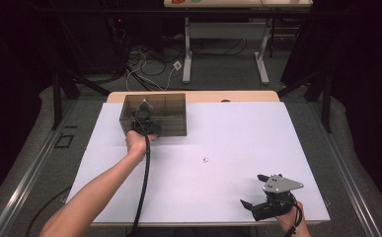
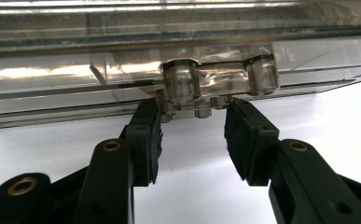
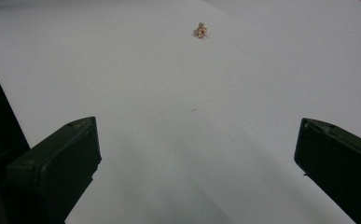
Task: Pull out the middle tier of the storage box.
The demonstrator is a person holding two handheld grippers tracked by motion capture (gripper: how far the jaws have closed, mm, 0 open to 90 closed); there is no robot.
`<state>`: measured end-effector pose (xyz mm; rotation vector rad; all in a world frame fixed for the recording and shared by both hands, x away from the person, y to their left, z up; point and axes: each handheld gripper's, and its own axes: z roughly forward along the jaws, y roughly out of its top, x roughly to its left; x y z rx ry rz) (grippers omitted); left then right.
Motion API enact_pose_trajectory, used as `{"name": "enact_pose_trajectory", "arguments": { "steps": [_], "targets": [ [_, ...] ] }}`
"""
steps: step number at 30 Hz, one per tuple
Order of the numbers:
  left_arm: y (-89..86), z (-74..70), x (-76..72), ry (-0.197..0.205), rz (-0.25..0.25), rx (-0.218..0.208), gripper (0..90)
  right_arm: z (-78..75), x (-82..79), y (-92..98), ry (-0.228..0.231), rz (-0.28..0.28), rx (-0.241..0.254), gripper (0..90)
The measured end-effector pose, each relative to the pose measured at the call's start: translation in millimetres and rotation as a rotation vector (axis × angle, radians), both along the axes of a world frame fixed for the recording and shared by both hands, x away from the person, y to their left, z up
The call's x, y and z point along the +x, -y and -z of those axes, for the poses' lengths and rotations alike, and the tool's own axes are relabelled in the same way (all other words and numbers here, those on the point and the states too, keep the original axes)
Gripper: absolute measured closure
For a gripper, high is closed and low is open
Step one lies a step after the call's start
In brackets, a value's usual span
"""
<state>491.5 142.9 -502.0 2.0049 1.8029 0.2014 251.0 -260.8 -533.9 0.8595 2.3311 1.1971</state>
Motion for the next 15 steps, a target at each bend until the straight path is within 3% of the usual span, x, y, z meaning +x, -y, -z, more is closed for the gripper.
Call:
{"name": "enact_pose_trajectory", "arguments": {
  "steps": [15],
  "targets": [
    [-0.6, -0.3, 0.5, -0.004, 0.015, 0.002, 56.6, 0.7, 0.2, -0.3, 0.000, 0.000, 0.006, 0.0]
  ]
}}
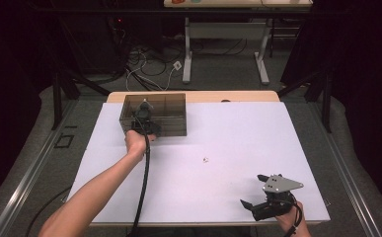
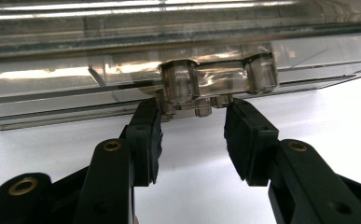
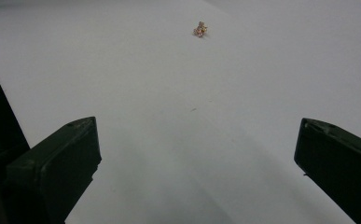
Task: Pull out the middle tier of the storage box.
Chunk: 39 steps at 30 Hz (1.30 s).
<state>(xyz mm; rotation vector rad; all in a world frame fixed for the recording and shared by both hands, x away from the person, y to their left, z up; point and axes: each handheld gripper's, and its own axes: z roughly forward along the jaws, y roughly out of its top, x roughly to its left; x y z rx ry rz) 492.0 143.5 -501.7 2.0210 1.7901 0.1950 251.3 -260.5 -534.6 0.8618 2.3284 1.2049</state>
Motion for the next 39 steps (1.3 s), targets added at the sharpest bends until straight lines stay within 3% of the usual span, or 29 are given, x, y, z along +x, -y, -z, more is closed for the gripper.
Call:
{"name": "enact_pose_trajectory", "arguments": {
  "steps": [27, 28, 29, 31, 39],
  "targets": [
    [-0.6, 0.3, -3.5, -0.005, 0.007, -0.004, 57.9, 0.6, 0.2, -0.7, 0.006, 0.006, 0.004, 0.0],
    [-1.8, 0.9, -4.5, 0.007, -0.007, 0.022, 65.1, 0.5, 0.2, -0.8, 0.006, 0.006, 0.003, 0.0],
    [-6.4, 2.2, -4.5, 0.008, -0.013, 0.002, 74.3, 0.5, 0.1, -0.8, 0.006, 0.005, 0.004, 0.0],
    [-11.9, 2.2, -4.8, 0.012, -0.008, -0.022, 77.6, 0.5, 0.1, -0.8, 0.005, 0.003, 0.003, 0.0],
    [-11.2, 0.7, -5.4, 0.007, -0.004, -0.029, 57.0, 0.5, 0.2, -1.1, -0.002, 0.003, -0.003, 0.0]
  ]
}}
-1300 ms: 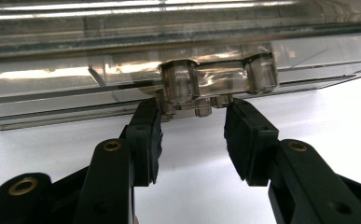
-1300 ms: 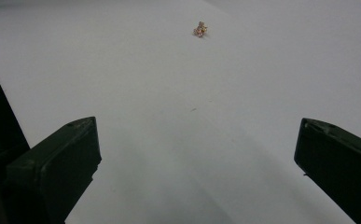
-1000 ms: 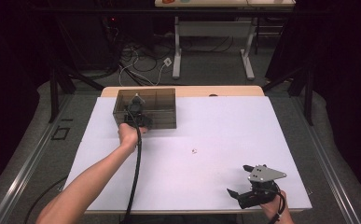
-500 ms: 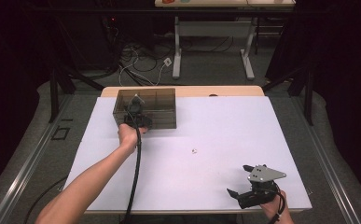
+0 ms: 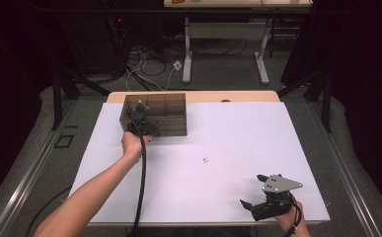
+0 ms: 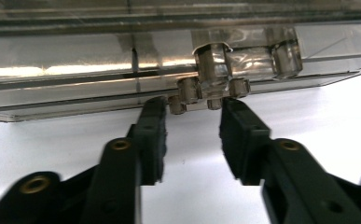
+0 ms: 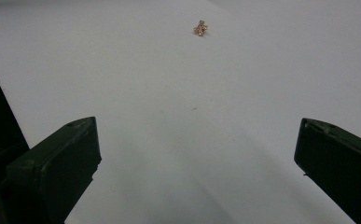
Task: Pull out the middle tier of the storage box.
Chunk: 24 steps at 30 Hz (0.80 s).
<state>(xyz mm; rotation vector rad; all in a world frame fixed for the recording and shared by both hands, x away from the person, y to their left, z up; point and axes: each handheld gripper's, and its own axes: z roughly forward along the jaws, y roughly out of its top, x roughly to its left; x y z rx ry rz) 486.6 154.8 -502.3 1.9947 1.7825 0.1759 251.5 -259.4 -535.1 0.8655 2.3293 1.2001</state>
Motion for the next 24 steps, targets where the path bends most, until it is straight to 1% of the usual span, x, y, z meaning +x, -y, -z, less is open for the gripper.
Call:
{"name": "enact_pose_trajectory", "arguments": {
  "steps": [1, 4, 7, 8, 11, 13, 18, 20, 24],
  "targets": [
    [0.5, 0.2, 0.0, 0.001, 0.002, -0.009, 52.9, 0.3, 0.1, 0.0, 0.005, 0.002, 0.003, 0.0],
    [3.6, -1.1, 0.1, 0.011, 0.010, -0.013, 48.1, 0.2, 0.2, 0.5, -0.001, -0.002, 0.001, 0.0],
    [7.4, -2.0, 1.3, 0.017, 0.009, -0.011, 45.4, 0.6, 0.2, 0.3, 0.010, 0.003, 0.008, 0.0],
    [8.4, -2.3, 1.9, 0.018, 0.011, -0.006, 45.3, 0.6, 0.3, 0.3, 0.006, 0.003, 0.011, 0.0],
    [12.1, -2.6, 3.1, 0.017, 0.011, -0.006, 45.7, 0.2, 0.1, 0.7, 0.005, 0.003, 0.007, 0.0],
    [13.2, -2.4, 3.4, 0.013, 0.005, 0.007, 46.5, 0.3, 0.0, 0.7, 0.004, 0.001, 0.012, 0.0],
    [14.6, -2.8, 3.4, 0.012, -0.015, 0.030, 52.2, 0.2, -0.2, 0.2, 0.009, 0.003, 0.011, 0.0],
    [15.5, -3.1, 3.6, 0.010, -0.019, 0.039, 53.2, -0.5, -0.3, 0.3, 0.001, -0.005, 0.007, 0.0],
    [16.1, -2.8, 3.8, 0.009, -0.023, 0.047, 55.3, -0.7, -0.3, 0.9, 0.000, -0.003, 0.006, 0.0]
  ]
}}
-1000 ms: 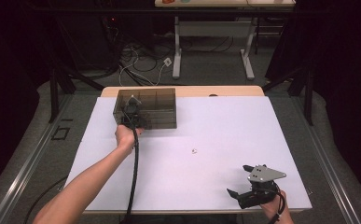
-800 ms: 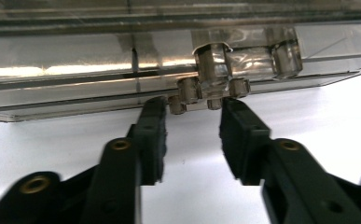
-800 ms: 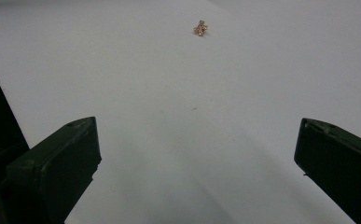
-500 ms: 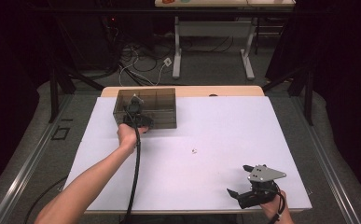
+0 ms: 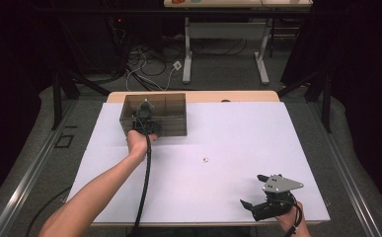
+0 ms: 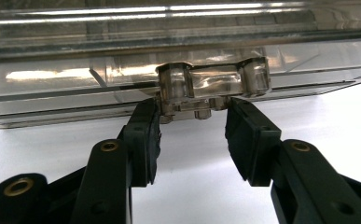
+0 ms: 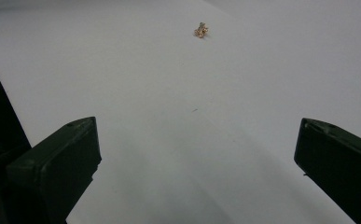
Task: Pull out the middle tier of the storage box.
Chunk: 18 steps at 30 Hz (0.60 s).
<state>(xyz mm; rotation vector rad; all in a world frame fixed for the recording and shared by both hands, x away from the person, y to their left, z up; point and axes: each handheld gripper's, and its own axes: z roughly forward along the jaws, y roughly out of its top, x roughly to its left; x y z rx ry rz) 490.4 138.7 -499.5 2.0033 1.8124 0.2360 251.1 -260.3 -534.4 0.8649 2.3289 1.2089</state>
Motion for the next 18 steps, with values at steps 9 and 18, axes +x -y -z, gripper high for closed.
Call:
{"name": "enact_pose_trajectory", "arguments": {
  "steps": [9, 18],
  "targets": [
    [1.8, -0.2, 0.2, -0.002, 0.000, 0.015, 56.0, -0.1, -0.1, -0.1, -0.001, -0.002, 0.000, 0.0],
    [1.2, 0.1, -0.5, 0.001, 0.001, 0.011, 56.3, 0.5, 0.1, -0.6, 0.004, 0.001, 0.004, 0.0]
  ]
}}
